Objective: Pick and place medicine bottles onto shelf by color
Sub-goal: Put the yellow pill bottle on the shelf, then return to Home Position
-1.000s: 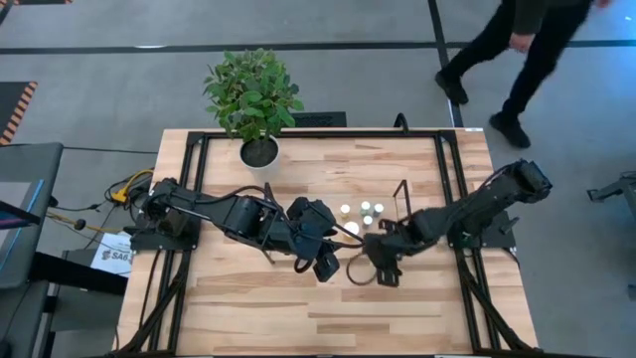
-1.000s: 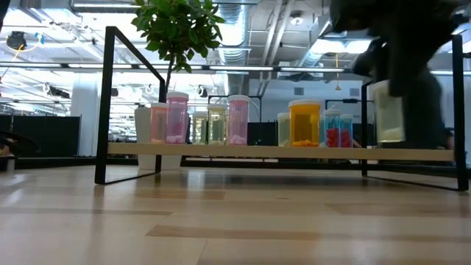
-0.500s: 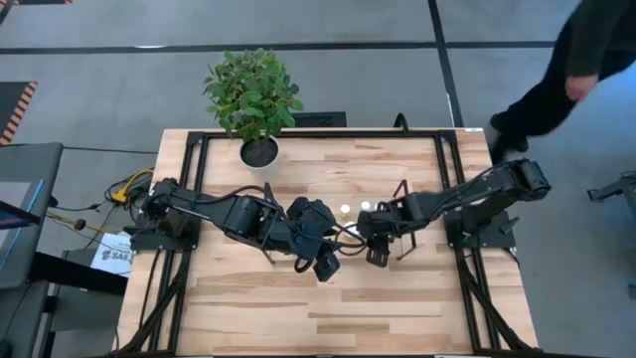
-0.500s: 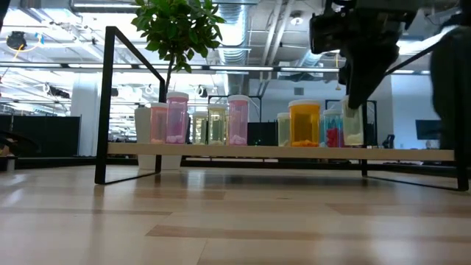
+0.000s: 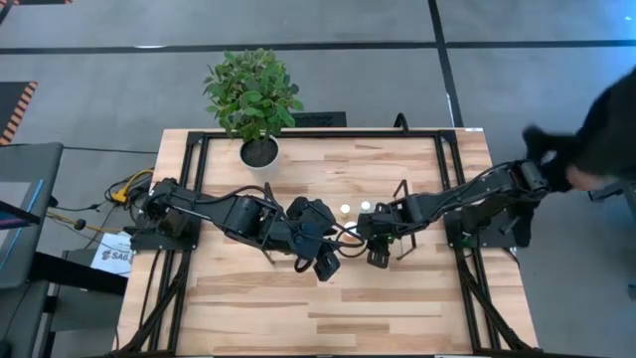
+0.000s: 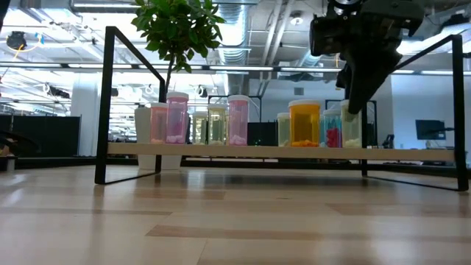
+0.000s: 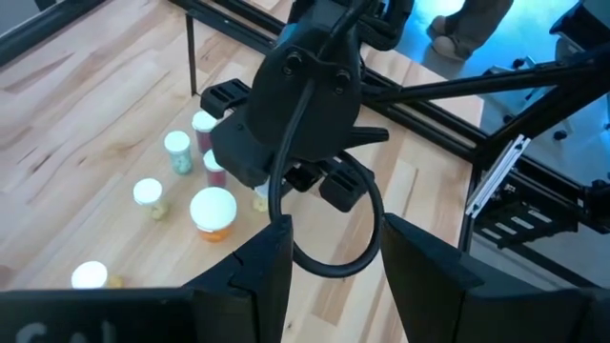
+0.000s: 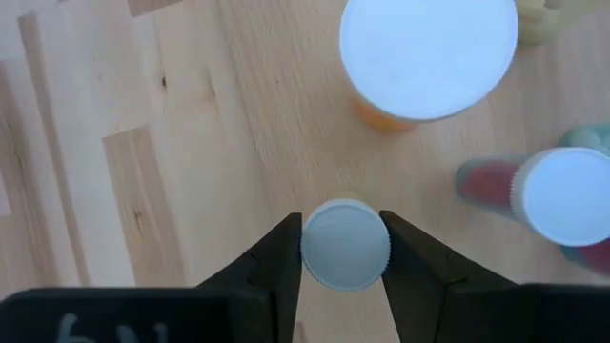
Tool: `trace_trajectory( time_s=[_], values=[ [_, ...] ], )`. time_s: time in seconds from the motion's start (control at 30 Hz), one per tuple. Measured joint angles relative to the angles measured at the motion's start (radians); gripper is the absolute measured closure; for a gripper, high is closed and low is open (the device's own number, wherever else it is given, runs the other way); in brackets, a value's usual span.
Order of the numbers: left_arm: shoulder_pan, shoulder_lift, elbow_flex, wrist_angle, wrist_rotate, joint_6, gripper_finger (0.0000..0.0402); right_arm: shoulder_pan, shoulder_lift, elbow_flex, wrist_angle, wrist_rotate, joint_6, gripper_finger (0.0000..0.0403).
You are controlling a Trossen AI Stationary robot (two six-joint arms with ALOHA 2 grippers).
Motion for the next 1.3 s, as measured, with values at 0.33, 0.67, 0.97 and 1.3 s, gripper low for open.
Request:
trace_trajectory(
  time_s=[0.33,0.67,0.97,1.3],
  values=[
    [0.0,0.0,0.0,0.0,-0.001,0.0,0.0257,0.0,0.001,-0.002,0.006,0.002,-0.017,0.0246],
    [0.0,0.0,0.0,0.0,-0.001,0.0,0.0257,0.0,0.003,0.044,-0.078,-0.001,-0.024,0.0166],
    [0.0,0.0,0.0,-0.019,0.001,0.0,0.0257,0.0,0.002,0.244,-0.359,-0.001,-0.041,0.0154],
    [-0.003,-0.026,0.001,-0.213,0.056,-0.029,0.0257,0.071,-0.011,0.324,-0.514,-0.001,-0.16,0.0158]
  ],
)
